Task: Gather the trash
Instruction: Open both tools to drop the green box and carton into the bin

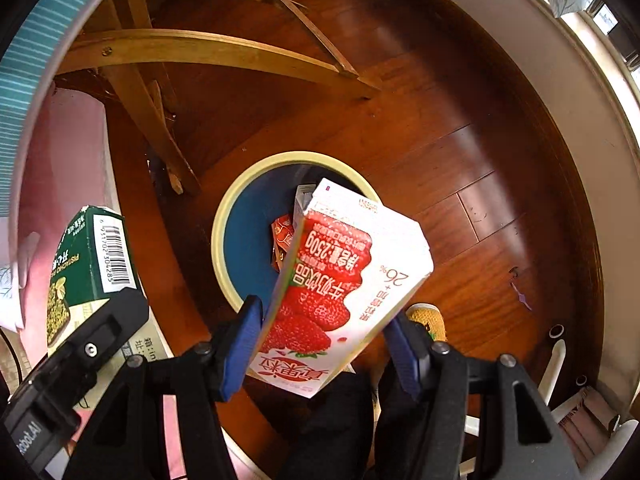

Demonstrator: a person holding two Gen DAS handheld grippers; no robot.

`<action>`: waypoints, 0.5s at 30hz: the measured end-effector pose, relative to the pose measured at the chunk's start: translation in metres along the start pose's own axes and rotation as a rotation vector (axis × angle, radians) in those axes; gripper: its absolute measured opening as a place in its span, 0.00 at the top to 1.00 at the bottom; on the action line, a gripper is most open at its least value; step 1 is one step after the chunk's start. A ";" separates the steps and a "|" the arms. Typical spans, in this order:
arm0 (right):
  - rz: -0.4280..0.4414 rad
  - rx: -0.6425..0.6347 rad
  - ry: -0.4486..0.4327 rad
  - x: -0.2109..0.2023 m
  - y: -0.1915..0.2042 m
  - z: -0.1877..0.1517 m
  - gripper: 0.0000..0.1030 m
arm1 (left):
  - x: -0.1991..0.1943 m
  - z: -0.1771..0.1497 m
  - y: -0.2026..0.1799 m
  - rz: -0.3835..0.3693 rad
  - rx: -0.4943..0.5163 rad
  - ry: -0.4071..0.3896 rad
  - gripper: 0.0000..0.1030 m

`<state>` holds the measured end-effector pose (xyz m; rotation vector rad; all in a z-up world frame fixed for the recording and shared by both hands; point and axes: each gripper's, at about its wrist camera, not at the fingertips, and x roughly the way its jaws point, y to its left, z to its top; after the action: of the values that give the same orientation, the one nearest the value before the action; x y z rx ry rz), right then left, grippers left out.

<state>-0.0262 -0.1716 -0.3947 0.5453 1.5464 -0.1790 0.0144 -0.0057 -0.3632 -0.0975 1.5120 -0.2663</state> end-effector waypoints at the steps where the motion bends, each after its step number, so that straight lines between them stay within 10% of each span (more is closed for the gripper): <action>1: -0.004 -0.001 0.003 0.007 0.000 0.001 0.41 | 0.008 0.002 0.002 -0.006 0.005 0.007 0.28; 15: 0.026 0.016 0.046 0.048 0.005 0.001 0.32 | 0.049 0.009 0.039 0.006 -0.046 0.075 0.01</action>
<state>-0.0216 -0.1571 -0.4404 0.5856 1.5827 -0.1600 0.0297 0.0199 -0.4188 -0.1207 1.5931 -0.2322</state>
